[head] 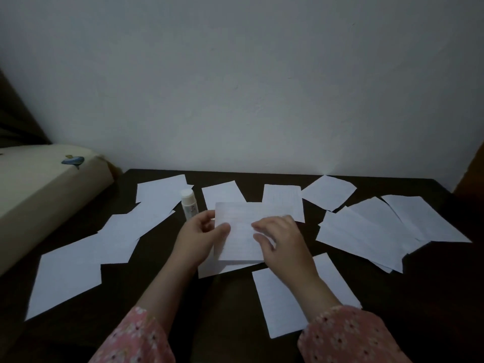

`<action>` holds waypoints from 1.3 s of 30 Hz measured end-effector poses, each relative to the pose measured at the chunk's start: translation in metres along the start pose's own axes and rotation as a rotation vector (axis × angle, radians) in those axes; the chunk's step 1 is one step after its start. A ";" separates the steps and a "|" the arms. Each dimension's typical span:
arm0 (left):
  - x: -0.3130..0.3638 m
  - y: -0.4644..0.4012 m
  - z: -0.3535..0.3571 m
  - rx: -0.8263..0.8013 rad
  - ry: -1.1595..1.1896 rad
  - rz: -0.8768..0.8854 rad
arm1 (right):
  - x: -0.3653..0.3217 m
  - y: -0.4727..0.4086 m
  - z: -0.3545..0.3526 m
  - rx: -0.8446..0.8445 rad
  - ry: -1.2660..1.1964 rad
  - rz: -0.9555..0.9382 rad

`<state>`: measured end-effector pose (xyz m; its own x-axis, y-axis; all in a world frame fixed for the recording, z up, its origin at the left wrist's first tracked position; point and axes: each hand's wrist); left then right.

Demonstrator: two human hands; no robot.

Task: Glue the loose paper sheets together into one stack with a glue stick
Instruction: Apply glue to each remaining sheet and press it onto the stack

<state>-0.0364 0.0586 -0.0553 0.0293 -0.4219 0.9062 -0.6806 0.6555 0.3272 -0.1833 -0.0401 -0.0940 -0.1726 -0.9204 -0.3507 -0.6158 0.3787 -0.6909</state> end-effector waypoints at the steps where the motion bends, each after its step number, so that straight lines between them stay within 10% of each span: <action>1: -0.001 0.000 -0.003 -0.002 0.040 -0.016 | 0.001 0.000 0.002 0.020 -0.011 0.049; 10: -0.013 0.000 -0.027 -0.006 0.291 -0.086 | 0.010 -0.008 -0.003 -0.040 -0.384 0.427; 16: -0.021 -0.003 -0.029 0.271 -0.343 0.000 | 0.008 -0.007 0.000 -0.152 -0.234 0.425; 39: -0.034 -0.021 -0.023 0.254 -0.474 0.028 | 0.009 -0.006 0.009 -0.324 0.125 0.466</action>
<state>-0.0067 0.0736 -0.0866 -0.2849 -0.6812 0.6743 -0.8337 0.5233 0.1764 -0.1743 -0.0496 -0.0985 -0.5588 -0.6757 -0.4808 -0.6537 0.7156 -0.2460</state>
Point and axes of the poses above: each hand's wrist, its own y-axis away from the middle knuckle, its own z-axis out of the palm, x = y × z, and after that the axes turned 15 degrees about -z, right-handed
